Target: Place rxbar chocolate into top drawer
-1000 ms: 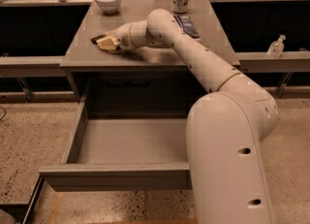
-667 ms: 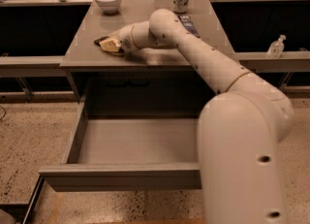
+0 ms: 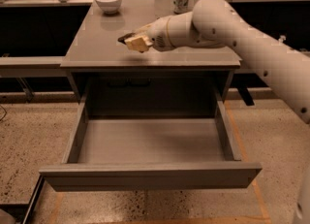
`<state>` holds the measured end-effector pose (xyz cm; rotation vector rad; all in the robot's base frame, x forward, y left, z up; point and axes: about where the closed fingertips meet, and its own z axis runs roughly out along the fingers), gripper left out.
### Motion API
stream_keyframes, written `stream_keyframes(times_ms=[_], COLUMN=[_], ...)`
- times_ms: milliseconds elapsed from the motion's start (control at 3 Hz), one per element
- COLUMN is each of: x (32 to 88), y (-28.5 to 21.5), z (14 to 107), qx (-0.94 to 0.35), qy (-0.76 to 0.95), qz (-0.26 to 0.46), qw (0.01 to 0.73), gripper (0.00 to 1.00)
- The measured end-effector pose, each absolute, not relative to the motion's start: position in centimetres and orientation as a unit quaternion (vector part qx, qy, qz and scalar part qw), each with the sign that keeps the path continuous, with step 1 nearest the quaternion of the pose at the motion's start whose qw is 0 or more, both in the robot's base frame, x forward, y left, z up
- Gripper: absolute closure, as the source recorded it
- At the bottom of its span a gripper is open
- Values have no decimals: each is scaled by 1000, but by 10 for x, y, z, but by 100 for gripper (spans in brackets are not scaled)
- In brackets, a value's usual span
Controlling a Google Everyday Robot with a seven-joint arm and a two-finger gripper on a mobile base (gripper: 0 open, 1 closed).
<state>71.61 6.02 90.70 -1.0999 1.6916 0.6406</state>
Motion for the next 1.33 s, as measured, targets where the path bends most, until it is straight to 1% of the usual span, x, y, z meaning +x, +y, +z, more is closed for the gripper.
stream_keyframes(times_ms=[333, 667, 1000, 1333], x=[680, 629, 595, 568], y=[31, 16, 2, -20], z=[903, 877, 856, 819], qx=[-473, -522, -542, -541], qy=[702, 693, 683, 693], qz=[271, 309, 346, 378], qw=[457, 390, 348, 289], gripper=[100, 100, 100, 100])
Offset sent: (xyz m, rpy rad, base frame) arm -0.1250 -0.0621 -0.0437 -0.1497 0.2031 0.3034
